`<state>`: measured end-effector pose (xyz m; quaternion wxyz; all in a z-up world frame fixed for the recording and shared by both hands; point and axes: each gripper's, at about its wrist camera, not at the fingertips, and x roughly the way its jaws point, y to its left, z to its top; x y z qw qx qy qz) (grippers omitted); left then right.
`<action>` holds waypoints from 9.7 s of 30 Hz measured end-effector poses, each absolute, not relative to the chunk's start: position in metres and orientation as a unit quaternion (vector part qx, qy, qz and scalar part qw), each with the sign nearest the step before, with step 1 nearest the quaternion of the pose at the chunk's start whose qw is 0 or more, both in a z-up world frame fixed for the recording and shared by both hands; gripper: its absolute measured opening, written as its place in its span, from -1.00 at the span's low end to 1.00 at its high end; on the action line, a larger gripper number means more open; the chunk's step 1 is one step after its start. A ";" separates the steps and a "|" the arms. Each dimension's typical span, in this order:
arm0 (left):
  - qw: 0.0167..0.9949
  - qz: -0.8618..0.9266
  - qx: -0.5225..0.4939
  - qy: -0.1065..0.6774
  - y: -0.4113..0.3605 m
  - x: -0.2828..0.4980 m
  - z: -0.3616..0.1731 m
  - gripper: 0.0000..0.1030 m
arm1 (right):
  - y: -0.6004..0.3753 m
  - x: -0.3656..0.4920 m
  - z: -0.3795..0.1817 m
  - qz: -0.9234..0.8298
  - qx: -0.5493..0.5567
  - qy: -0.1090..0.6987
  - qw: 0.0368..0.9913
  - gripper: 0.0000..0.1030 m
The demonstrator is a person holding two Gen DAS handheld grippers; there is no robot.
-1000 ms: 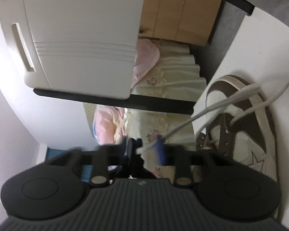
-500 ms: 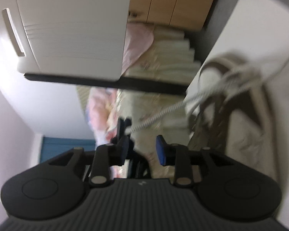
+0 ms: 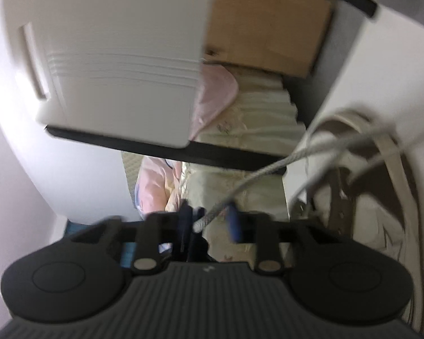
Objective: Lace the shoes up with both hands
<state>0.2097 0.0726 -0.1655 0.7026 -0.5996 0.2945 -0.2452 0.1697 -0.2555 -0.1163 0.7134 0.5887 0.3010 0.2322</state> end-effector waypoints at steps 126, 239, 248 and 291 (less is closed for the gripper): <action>0.796 -0.116 -0.340 0.487 0.070 0.230 -0.169 0.14 | -0.184 0.181 -0.103 0.156 0.192 0.386 0.889 -0.93; 0.745 -0.065 -0.456 0.484 0.091 0.235 -0.191 0.11 | -0.137 0.167 -0.101 0.193 0.042 0.356 0.913 -0.93; 0.745 -0.062 -0.457 0.482 0.092 0.234 -0.191 0.11 | -0.148 0.174 -0.104 0.163 0.070 0.373 0.911 -0.93; 0.656 -0.091 -0.591 0.460 0.093 0.231 -0.214 -0.13 | -0.113 0.196 -0.080 0.324 -0.256 0.455 0.788 -0.83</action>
